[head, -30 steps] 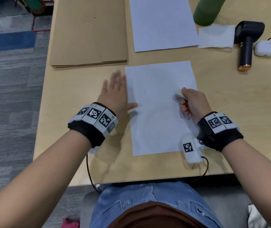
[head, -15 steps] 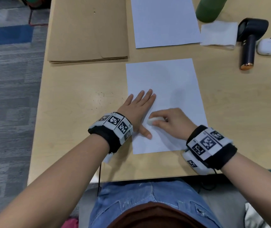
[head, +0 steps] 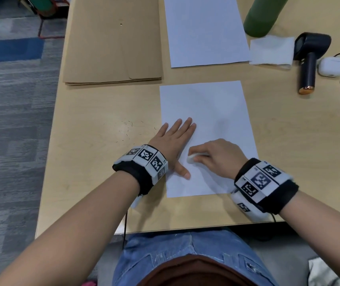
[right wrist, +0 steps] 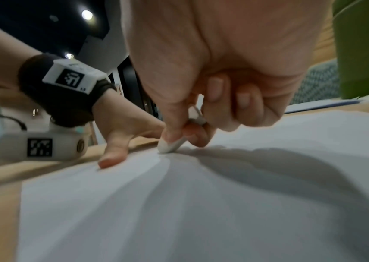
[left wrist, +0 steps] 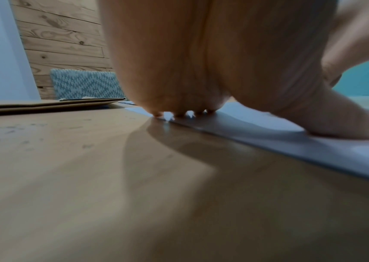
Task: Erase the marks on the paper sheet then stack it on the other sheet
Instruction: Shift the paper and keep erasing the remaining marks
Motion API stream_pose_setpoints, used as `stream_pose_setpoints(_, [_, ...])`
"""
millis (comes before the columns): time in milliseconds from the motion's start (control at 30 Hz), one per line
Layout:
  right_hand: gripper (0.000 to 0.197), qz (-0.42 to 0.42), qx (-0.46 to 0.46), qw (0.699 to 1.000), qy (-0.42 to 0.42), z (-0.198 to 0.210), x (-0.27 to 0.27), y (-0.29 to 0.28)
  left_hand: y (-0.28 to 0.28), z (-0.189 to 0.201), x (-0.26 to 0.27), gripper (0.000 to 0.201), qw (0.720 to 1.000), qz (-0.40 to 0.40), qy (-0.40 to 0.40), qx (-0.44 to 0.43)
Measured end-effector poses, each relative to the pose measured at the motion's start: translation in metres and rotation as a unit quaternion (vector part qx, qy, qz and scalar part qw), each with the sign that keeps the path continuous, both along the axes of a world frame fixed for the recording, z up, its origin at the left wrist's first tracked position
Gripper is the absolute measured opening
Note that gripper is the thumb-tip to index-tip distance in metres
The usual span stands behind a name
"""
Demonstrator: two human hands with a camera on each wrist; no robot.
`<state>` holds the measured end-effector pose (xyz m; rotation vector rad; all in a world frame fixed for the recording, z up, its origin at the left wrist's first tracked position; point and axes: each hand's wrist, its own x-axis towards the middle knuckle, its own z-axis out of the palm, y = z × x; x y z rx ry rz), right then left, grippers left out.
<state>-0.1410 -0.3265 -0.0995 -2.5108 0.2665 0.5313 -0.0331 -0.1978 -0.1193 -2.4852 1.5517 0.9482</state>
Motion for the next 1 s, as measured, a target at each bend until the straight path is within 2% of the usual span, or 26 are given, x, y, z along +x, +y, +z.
stream_pose_setpoints(133, [0.017, -0.047, 0.026, 0.999, -0.003, 0.002, -0.005, -0.006, 0.0, -0.001, 0.0, 0.138, 1.0, 0.003, 0.004, -0.003])
stream_pose_setpoints(300, [0.02, -0.005, 0.003, 1.0, -0.012, -0.003, 0.0, 0.012, 0.0, -0.002, 0.0, 0.138, 1.0, -0.001, -0.006, -0.007])
stream_pose_setpoints(467, [0.016, -0.065, 0.016, 0.998, 0.013, 0.001, -0.011, -0.011, 0.001, 0.0, -0.001, 0.136, 1.0, 0.002, 0.001, -0.01])
stream_pose_setpoints(633, [0.017, -0.031, 0.015, 0.999, -0.006, -0.005, -0.004, 0.011, 0.0, 0.0, 0.001, 0.137, 1.0, -0.007, -0.005, 0.0])
stream_pose_setpoints(800, [0.012, -0.086, 0.03, 0.996, 0.017, 0.002, -0.015, -0.016, 0.001, 0.002, 0.002, 0.137, 1.0, -0.01, 0.004, -0.001])
stream_pose_setpoints(1000, [0.022, -0.059, 0.055, 0.997, -0.014, -0.008, -0.006, 0.025, 0.0, 0.0, 0.002, 0.138, 1.0, -0.01, 0.005, -0.001])
